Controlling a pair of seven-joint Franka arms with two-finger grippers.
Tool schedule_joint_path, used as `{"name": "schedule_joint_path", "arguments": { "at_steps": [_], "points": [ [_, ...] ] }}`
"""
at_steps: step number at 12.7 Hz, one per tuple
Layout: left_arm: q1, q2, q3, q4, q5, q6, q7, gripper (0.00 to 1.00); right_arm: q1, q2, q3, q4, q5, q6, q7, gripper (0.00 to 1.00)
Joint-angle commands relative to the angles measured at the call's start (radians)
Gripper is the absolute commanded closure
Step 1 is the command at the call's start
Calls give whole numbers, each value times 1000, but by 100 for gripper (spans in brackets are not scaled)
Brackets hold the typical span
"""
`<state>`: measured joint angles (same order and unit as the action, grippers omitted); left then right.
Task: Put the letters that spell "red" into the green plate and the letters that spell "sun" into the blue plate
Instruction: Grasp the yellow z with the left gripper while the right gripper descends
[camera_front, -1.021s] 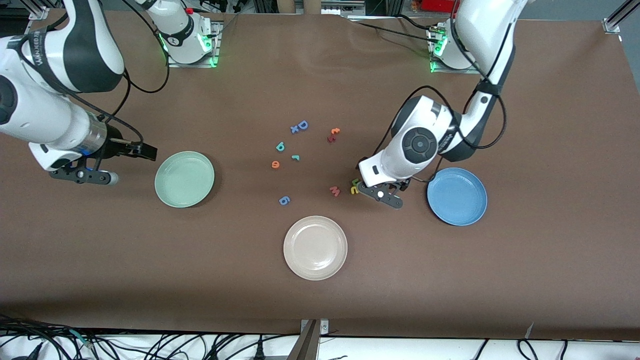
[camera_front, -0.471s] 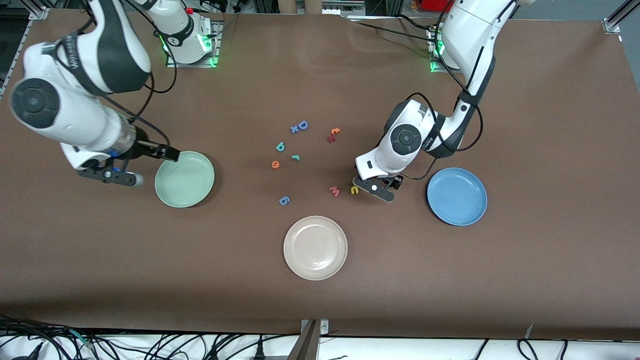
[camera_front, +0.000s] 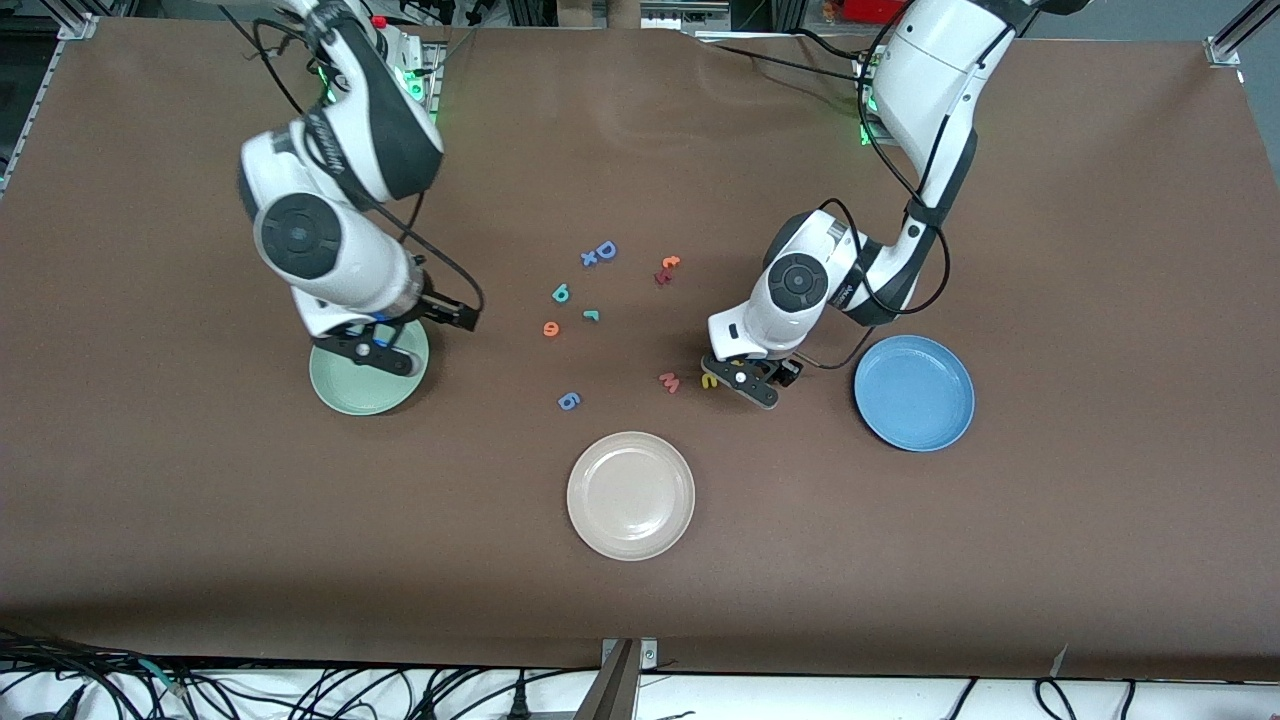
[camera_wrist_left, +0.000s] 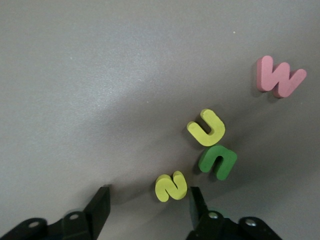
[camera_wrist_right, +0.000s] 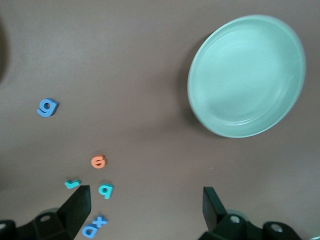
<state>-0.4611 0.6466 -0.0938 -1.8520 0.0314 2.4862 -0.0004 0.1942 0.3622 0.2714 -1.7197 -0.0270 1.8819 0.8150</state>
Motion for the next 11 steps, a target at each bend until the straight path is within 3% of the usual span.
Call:
{"name": "schedule_joint_path", "arguments": {
  "at_steps": [1,3,7,11],
  "points": [
    [-17,22,11,11,21,31,16,31,45,44,3,-38,15,101,75,1],
    [-21,25,11,13,21,33,16,42,51,63,15,-124,13,247,63,1],
    [-17,19,11,13,21,31,17,82,53,145,69,-196,1,445,15,2],
    [-2,-24,13,14,21,-15,37,87,79,199,69,-196,-14,511,-66,2]
  ]
}}
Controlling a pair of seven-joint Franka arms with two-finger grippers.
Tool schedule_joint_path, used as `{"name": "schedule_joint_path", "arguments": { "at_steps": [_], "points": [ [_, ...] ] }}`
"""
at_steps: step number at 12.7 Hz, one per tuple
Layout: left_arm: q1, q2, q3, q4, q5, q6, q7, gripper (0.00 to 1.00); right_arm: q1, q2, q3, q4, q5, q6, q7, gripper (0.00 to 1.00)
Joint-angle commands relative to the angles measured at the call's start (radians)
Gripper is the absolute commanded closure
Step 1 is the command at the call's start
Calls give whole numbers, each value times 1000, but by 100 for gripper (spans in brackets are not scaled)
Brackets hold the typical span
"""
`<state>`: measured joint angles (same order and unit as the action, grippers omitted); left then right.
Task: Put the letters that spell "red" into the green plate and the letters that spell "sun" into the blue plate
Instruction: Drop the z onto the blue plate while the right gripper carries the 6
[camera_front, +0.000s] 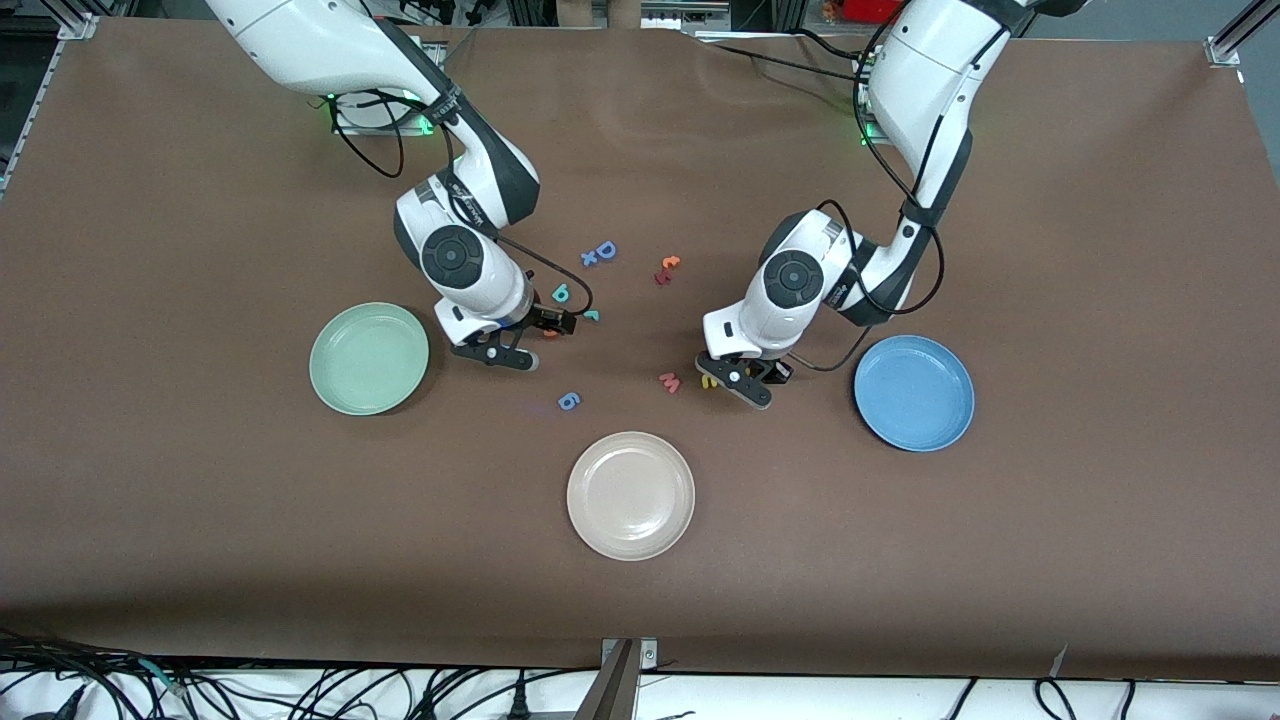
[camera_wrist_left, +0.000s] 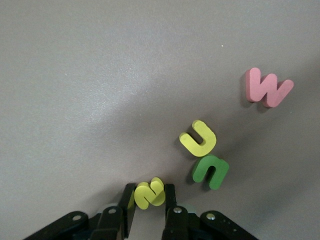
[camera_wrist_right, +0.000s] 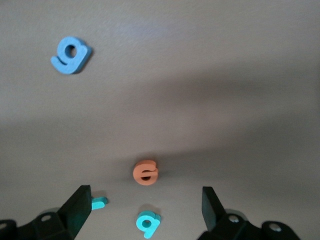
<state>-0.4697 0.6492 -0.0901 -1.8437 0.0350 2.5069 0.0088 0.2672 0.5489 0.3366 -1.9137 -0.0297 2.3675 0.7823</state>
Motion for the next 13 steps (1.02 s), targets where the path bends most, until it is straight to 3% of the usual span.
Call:
{"name": "schedule_joint_path", "arguments": {
  "at_steps": [1,4,7,10,13],
  "points": [
    [32,-52,10,11,17,-98,49,87,6,16,4,-2,-27,26,-37,4],
    [111,-109,9,38,16,-218,158,87,7,52,4,-10,-75,82,-35,13],
    [187,-146,15,40,19,-296,276,87,7,63,4,-10,-75,96,-34,38],
    [281,-142,20,40,31,-310,407,87,7,71,4,-14,-76,124,-34,40],
    [318,-102,17,38,175,-303,416,85,7,80,4,-22,-76,139,-34,46]
  ]
}}
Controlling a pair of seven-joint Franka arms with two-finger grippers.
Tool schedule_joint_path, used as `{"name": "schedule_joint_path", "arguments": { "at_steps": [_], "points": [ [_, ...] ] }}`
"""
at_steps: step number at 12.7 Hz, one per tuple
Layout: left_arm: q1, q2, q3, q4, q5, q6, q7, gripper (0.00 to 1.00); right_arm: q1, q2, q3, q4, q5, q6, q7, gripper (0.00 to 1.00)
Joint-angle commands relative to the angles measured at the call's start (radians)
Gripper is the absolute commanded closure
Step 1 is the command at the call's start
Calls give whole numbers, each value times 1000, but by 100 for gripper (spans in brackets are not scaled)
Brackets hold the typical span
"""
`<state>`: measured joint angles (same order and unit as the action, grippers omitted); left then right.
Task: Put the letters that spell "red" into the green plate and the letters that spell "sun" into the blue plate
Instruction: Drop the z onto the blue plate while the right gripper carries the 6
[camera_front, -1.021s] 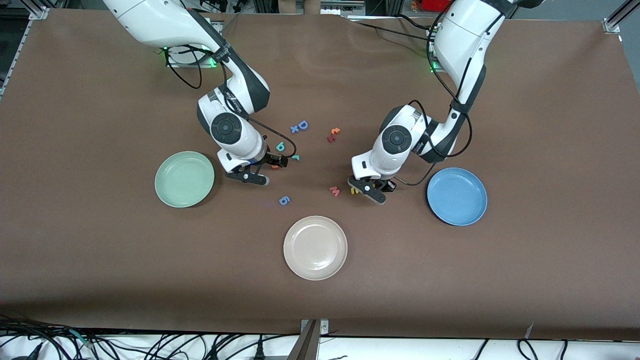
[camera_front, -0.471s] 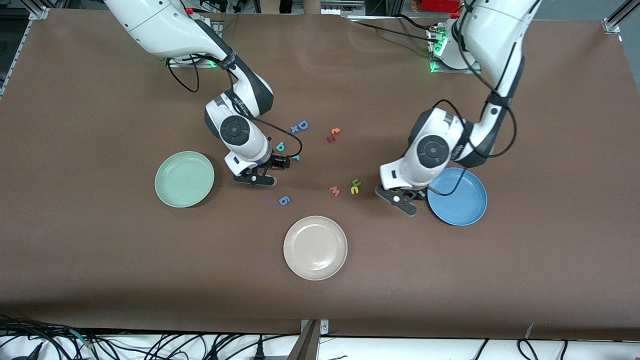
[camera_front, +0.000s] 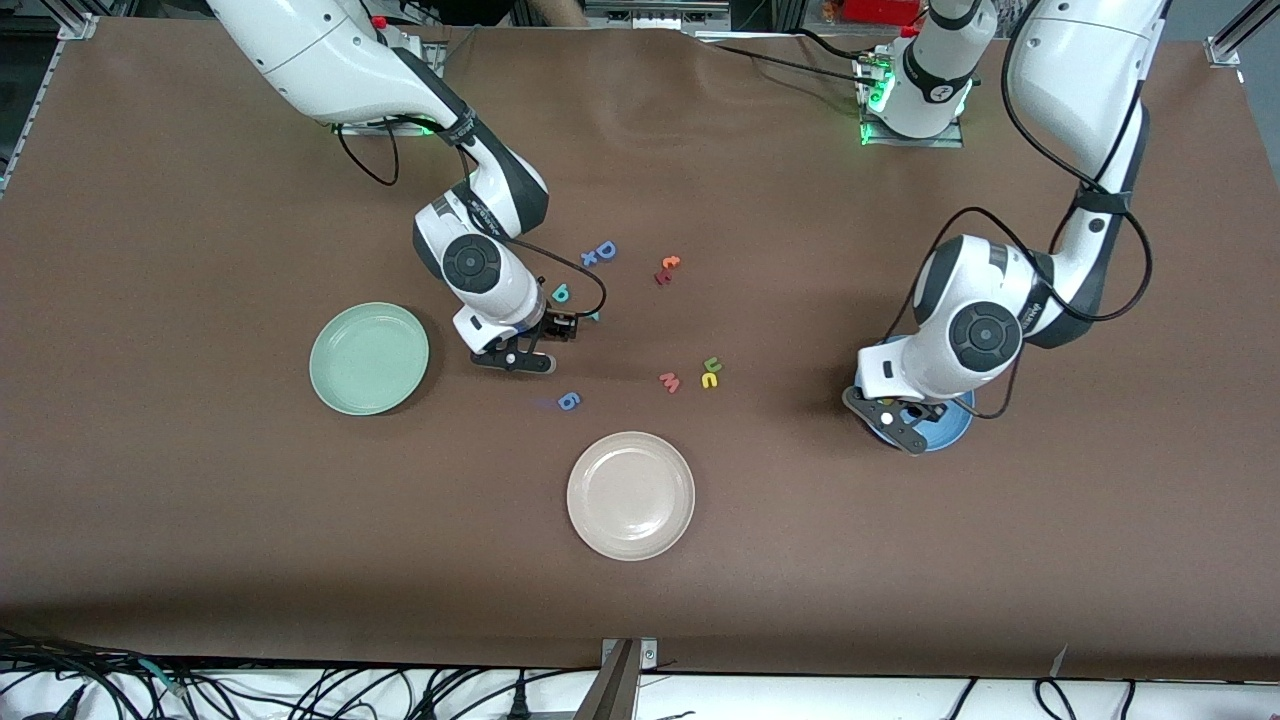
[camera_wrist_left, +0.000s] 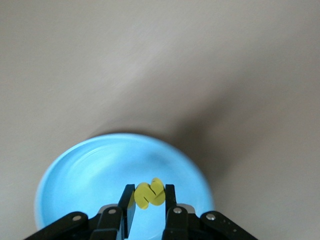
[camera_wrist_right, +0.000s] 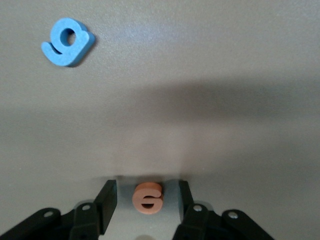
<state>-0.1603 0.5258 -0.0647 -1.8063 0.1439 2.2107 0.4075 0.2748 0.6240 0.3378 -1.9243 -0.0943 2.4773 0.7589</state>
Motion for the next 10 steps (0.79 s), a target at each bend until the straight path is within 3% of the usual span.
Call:
{"name": "schedule_joint_path", "arguments": {
  "at_steps": [1,3,5,8,9,10],
  "points": [
    [18,29,-7,1,68,-6,19,85,0,8,3,-12,-12,32,-10,47],
    [60,46,-10,1,69,-3,30,83,1,10,3,-13,-12,38,-10,56],
    [67,62,-14,1,66,18,39,83,0,10,3,-13,-12,40,-10,73],
    [83,101,-12,7,68,99,80,80,0,10,3,-13,-12,40,-7,91],
    [85,102,-12,7,66,101,82,48,0,8,3,-13,-12,40,-6,91],
    [84,102,-14,7,60,100,82,1,0,8,3,-12,-12,37,-4,91]
  ]
}}
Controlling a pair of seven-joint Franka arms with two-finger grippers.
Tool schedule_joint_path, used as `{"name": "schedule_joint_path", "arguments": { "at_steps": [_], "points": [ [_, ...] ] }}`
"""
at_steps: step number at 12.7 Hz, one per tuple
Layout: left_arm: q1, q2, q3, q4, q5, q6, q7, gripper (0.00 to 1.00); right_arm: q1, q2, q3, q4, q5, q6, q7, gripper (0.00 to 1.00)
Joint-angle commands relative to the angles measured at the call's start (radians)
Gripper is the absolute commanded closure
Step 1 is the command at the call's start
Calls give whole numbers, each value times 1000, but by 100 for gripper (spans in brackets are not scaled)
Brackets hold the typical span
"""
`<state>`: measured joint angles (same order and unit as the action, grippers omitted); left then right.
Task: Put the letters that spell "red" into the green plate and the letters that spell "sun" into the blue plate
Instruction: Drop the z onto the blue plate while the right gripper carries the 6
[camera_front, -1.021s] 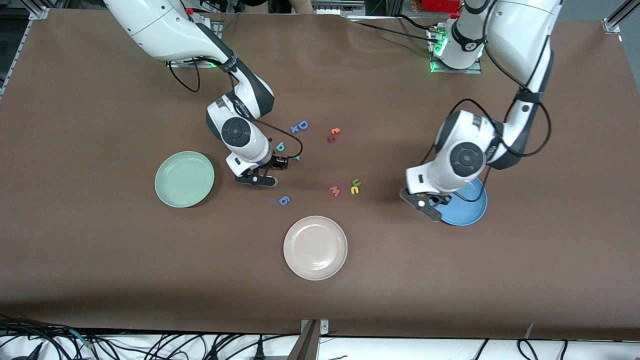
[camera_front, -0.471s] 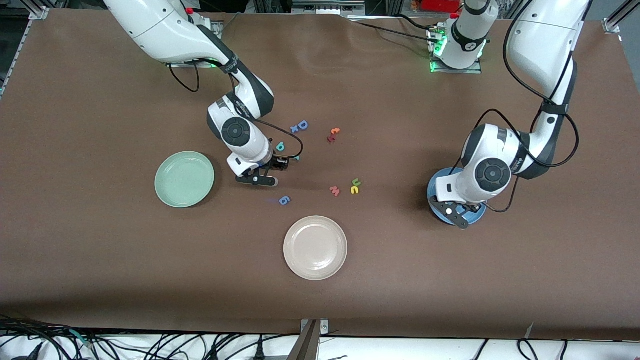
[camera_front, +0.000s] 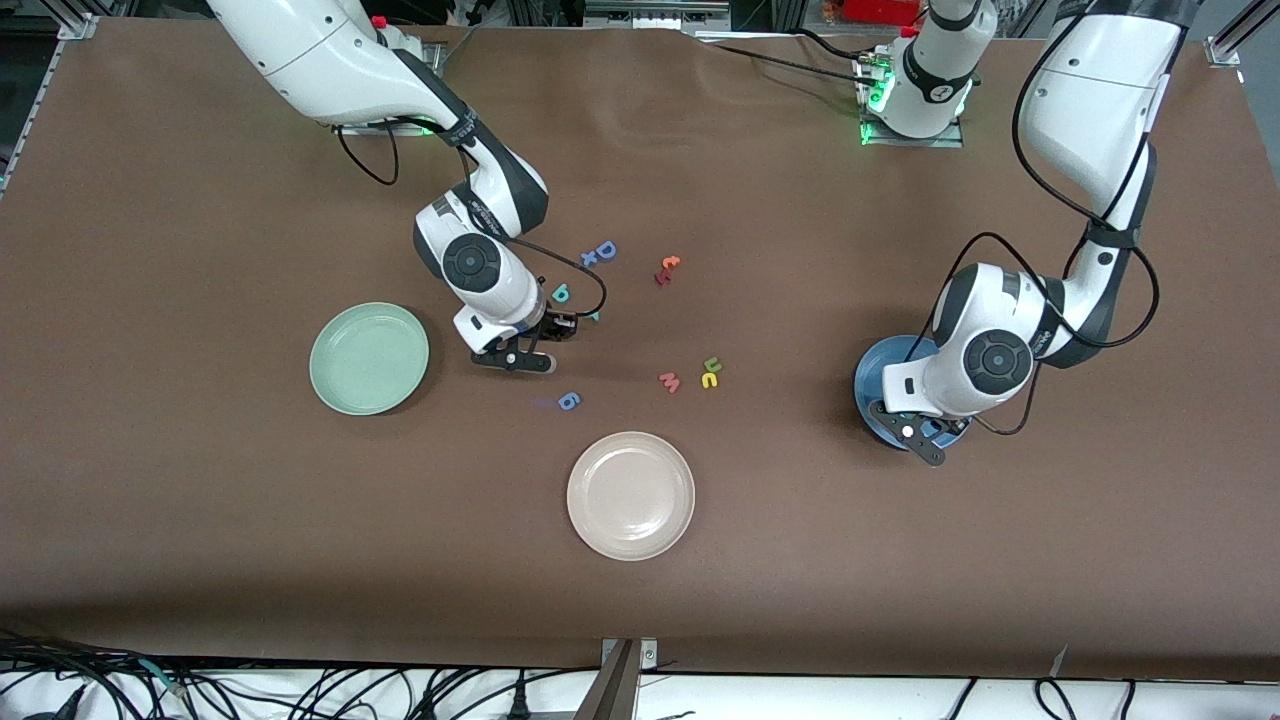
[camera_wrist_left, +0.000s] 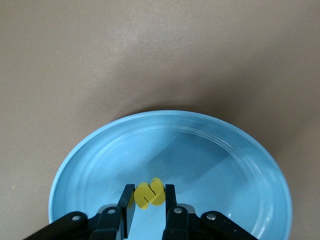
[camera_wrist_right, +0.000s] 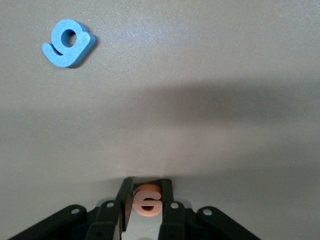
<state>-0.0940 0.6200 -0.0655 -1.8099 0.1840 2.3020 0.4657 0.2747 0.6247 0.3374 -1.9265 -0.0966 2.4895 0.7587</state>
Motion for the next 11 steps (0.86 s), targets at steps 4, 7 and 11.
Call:
{"name": "schedule_joint_path", "arguments": {
  "at_steps": [4,7,11],
  "points": [
    [19,0,-14,11,17,-1,22,0,-11,-68,-1,4,-6,-88,-22,91],
    [0,-20,-30,12,11,-32,11,0,-64,-144,-9,62,6,-300,-105,91],
    [0,-75,-88,12,8,-101,-24,0,-243,-186,-17,100,15,-483,-414,91]
  ]
}}
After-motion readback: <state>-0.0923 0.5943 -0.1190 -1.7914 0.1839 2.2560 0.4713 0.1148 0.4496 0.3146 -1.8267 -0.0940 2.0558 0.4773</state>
